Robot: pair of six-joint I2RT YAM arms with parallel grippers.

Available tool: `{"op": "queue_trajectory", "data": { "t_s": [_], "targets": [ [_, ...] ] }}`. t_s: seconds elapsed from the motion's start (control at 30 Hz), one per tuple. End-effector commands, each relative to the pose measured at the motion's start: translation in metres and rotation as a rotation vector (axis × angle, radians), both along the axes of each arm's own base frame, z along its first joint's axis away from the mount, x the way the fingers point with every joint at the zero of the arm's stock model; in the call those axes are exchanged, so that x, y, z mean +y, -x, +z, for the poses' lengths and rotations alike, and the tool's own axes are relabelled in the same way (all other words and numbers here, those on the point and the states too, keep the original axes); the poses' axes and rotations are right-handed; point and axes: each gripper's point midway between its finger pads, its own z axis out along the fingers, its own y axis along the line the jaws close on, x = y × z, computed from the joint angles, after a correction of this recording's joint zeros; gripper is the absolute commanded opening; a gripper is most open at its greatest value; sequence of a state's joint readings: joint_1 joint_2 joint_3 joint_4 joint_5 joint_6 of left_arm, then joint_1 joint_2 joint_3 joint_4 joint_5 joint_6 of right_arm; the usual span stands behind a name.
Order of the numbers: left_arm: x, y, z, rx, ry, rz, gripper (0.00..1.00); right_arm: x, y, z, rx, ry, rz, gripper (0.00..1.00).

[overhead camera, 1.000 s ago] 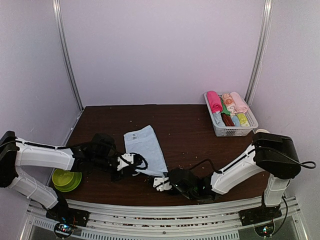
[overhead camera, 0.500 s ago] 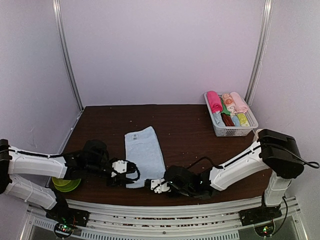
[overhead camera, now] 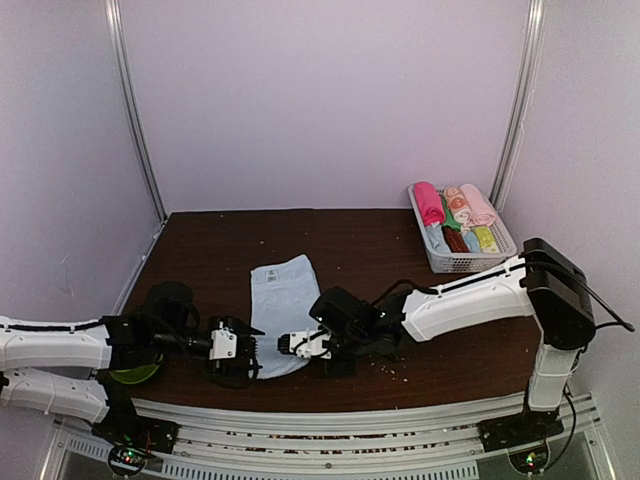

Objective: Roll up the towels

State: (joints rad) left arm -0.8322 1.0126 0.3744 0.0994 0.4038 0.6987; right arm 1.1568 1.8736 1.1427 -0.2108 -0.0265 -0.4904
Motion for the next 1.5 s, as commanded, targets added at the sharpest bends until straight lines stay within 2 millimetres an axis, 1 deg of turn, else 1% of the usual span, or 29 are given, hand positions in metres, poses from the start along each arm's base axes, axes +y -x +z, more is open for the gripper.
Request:
{"op": "queue_trajectory", "data": {
  "t_s": [0.0, 0.1, 0.2, 0.27, 0.47, 0.6, 0.83, 1.03, 1.13, 1.23, 1.3, 1.33, 1.37, 1.47],
  "targets": [
    [-0.001, 0.001, 0.002, -0.042, -0.015, -0.026, 0.64, -0.012, 0.013, -0.019, 0.265, 0.115, -0.003, 0.0],
    [-0.002, -0.001, 0.002, -0.032, -0.028, -0.026, 0.63, -0.013, 0.012, -0.027, 0.36, 0.168, -0.018, 0.0],
    [-0.002, -0.002, 0.001, -0.031, -0.032, -0.022, 0.62, -0.019, 0.011, -0.035, 0.435, 0.193, -0.042, 0.0],
    [-0.002, -0.002, 0.001, -0.037, -0.028, -0.023, 0.62, -0.025, 0.01, -0.037, 0.466, 0.199, -0.057, 0.0],
    [-0.006, 0.0, -0.008, -0.022, -0.066, -0.045, 0.62, -0.041, 0.011, -0.027, 0.514, 0.253, -0.048, 0.0],
    [-0.011, 0.005, -0.022, -0.012, -0.12, -0.074, 0.62, -0.047, 0.009, -0.021, 0.549, 0.279, -0.034, 0.0],
    [-0.019, 0.009, -0.045, -0.013, -0.213, -0.09, 0.61, -0.043, 0.009, -0.02, 0.624, 0.306, 0.011, 0.0],
    [-0.022, 0.01, -0.058, -0.006, -0.255, -0.101, 0.59, -0.038, 0.005, -0.011, 0.654, 0.303, 0.044, 0.0],
    [-0.024, 0.006, -0.062, -0.001, -0.272, -0.086, 0.59, -0.037, 0.004, -0.007, 0.655, 0.305, 0.053, 0.0],
    [-0.027, -0.002, -0.065, 0.002, -0.285, -0.05, 0.59, -0.037, 0.002, -0.004, 0.652, 0.303, 0.057, 0.0],
    [-0.029, -0.006, -0.066, 0.004, -0.295, -0.03, 0.54, -0.038, 0.001, -0.002, 0.651, 0.3, 0.056, 0.0],
    [-0.03, -0.008, -0.067, 0.007, -0.299, -0.023, 0.48, -0.038, 0.0, -0.001, 0.651, 0.296, 0.058, 0.0],
    [-0.031, -0.01, -0.068, 0.009, -0.305, -0.015, 0.46, -0.039, 0.0, 0.0, 0.654, 0.295, 0.058, 0.0],
    [-0.032, -0.011, -0.072, 0.02, -0.325, -0.011, 0.19, -0.039, -0.005, 0.001, 0.661, 0.283, 0.051, 0.0]
  ]
}}
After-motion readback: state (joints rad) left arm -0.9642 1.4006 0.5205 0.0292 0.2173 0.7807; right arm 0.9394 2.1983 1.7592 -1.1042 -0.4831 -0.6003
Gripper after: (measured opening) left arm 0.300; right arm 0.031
